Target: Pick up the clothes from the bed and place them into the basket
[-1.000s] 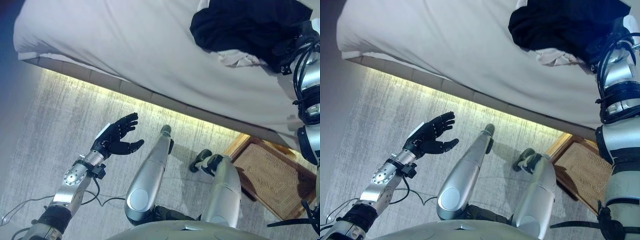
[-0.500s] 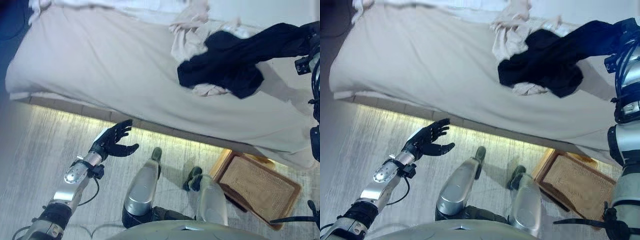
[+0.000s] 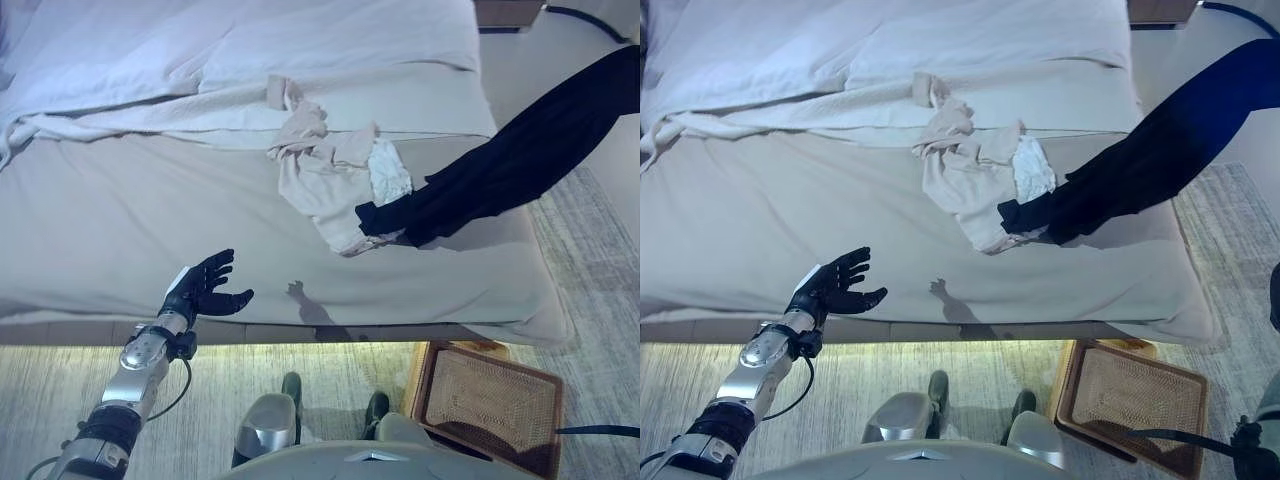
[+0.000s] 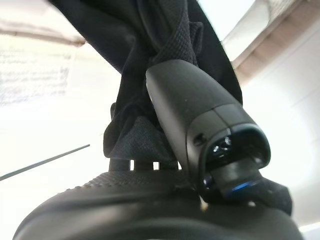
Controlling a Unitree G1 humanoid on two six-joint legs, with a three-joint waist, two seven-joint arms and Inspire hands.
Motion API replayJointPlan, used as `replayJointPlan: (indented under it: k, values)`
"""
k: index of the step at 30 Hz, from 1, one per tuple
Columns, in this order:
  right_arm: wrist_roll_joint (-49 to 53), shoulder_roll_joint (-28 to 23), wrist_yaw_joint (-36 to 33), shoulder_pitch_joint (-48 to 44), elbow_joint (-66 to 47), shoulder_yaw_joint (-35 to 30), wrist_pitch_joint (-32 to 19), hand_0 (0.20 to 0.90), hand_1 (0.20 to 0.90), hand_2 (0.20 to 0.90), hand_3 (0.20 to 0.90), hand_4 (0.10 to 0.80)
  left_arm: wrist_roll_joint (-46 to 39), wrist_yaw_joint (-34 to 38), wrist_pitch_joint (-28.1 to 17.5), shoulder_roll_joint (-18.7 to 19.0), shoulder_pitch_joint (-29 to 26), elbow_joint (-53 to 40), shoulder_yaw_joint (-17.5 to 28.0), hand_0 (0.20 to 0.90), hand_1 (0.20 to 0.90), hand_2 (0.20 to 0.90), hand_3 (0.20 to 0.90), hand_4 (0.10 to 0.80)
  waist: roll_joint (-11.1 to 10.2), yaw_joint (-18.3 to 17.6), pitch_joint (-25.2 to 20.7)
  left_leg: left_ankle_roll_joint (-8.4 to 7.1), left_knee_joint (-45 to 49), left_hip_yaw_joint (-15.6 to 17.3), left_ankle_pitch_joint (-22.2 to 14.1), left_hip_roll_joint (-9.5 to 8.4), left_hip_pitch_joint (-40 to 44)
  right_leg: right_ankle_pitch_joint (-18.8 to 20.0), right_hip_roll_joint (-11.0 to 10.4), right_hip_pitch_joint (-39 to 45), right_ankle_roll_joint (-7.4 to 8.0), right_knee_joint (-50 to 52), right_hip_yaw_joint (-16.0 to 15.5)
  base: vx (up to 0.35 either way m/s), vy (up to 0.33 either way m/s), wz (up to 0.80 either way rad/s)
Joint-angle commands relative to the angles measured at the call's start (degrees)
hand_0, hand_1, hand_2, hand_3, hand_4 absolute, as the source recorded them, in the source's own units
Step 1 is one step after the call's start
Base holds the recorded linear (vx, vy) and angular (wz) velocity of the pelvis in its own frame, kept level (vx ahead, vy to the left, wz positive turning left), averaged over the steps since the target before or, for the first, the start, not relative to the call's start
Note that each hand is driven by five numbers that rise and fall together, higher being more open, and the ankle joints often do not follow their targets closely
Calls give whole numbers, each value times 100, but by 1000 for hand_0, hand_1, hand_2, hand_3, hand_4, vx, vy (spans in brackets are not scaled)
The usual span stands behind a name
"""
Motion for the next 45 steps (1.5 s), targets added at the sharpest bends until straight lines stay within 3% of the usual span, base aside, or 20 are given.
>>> replayJointPlan:
  k: [1, 14, 26, 38, 45]
  values:
    - [313, -903, -453, -342, -469, 391, -417, 300, 300, 300, 200, 100, 149, -23, -182, 154, 158, 95, -95, 900, 900, 900, 900, 800, -234, -59, -1191, -15, 4, 243, -429, 136, -203, -250, 198, -444, 88, 387, 157, 1, -8, -33]
    - [1020, -2079, -802, -1349, -905, 983, -387, 300, 300, 300, 200, 100, 295, -69, -325, 6, -22, 772, -204, 900, 900, 900, 900, 800, -348, -797, -1423, 5, -312, 686, -505, 133, 121, 77, 427, -494, 209, -84, 833, 28, 1, -26]
    - [1089, -2619, -824, -239, -1450, 8, -514, 300, 300, 300, 200, 100, 449, -157, -245, 6, -342, 1189, -285, 900, 900, 900, 900, 800, -283, -1370, -1463, 83, -408, 967, -589, 134, 273, 175, 524, -646, 304, -93, 1293, 31, -5, -25]
    - [1313, -3076, -1216, 393, -1830, -728, -420, 300, 300, 300, 200, 100, 350, -221, -264, 44, -372, 1596, -245, 900, 900, 900, 900, 800, -247, -1729, -1536, 97, -475, 1145, -600, 153, 368, 205, 610, -749, 348, -35, 1532, 23, 7, -17]
    - [1324, -3275, -1221, 1155, -1767, -1511, -387, 300, 300, 300, 200, 100, 327, -308, -289, -9, -343, 1760, -156, 900, 900, 900, 900, 800, -199, -1901, -1528, 94, -470, 1203, -586, 173, 341, 235, 658, -844, 357, -8, 1623, -2, -6, -7]
